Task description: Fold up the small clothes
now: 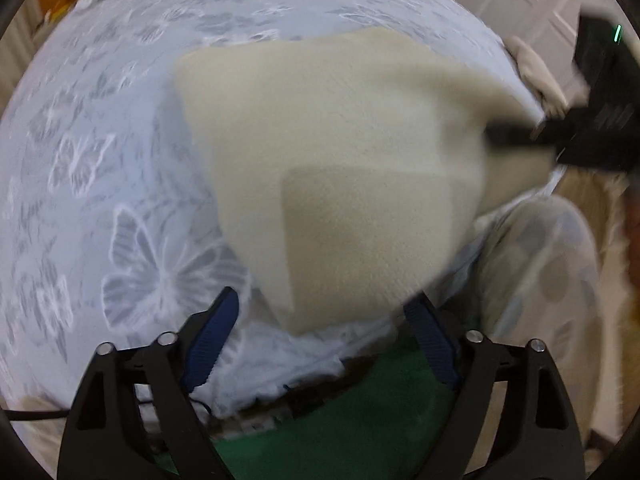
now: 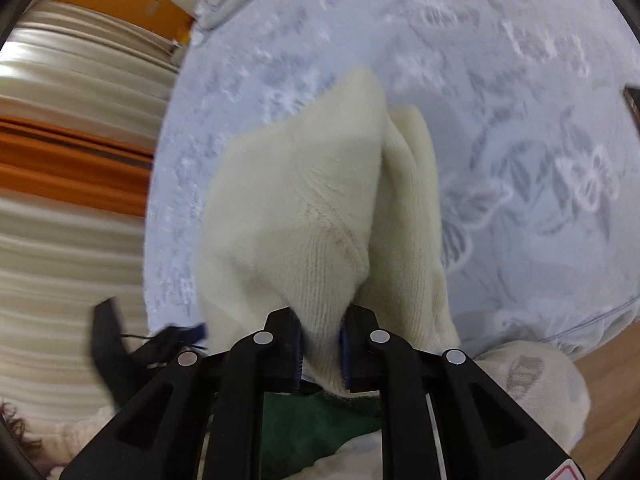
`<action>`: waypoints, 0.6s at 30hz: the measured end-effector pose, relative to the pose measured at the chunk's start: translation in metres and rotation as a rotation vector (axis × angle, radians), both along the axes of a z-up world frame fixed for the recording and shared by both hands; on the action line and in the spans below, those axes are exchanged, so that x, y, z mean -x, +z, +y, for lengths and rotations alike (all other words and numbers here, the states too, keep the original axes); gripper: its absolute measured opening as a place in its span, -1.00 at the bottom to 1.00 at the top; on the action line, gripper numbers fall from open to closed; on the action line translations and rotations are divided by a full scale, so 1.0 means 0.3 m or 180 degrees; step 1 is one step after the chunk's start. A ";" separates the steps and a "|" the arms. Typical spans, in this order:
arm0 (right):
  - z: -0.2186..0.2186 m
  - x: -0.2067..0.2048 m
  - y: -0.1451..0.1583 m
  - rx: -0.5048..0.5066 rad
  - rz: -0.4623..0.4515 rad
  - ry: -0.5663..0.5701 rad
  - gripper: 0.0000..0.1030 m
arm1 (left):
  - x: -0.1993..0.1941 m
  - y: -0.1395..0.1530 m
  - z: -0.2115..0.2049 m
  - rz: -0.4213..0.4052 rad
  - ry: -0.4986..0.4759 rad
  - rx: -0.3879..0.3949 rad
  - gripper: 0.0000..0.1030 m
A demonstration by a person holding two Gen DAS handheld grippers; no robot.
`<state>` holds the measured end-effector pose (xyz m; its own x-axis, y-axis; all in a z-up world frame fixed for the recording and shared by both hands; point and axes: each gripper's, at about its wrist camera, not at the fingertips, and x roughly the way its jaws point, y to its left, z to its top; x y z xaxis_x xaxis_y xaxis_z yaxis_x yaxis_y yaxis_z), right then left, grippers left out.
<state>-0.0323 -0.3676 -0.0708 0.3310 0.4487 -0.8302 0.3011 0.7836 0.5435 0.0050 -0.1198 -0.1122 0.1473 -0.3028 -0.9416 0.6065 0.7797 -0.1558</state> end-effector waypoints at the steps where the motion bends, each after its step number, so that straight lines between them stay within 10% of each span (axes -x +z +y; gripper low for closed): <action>1: 0.014 -0.001 -0.028 0.0123 0.0118 0.0059 -0.75 | -0.013 -0.025 -0.007 0.0036 -0.0021 -0.0104 -0.11; 6: 0.121 0.006 -0.231 0.0674 0.0743 0.0499 -0.66 | -0.105 -0.091 0.097 0.0484 0.0689 0.0041 -0.17; 14: 0.076 0.020 0.102 0.1223 0.0130 0.0189 -0.01 | -0.031 0.005 0.155 0.0342 0.0541 -0.0064 0.05; 18: 0.188 -0.081 0.227 0.0686 -0.0480 0.0411 -0.94 | 0.001 0.114 0.216 0.0122 0.0570 0.0101 0.22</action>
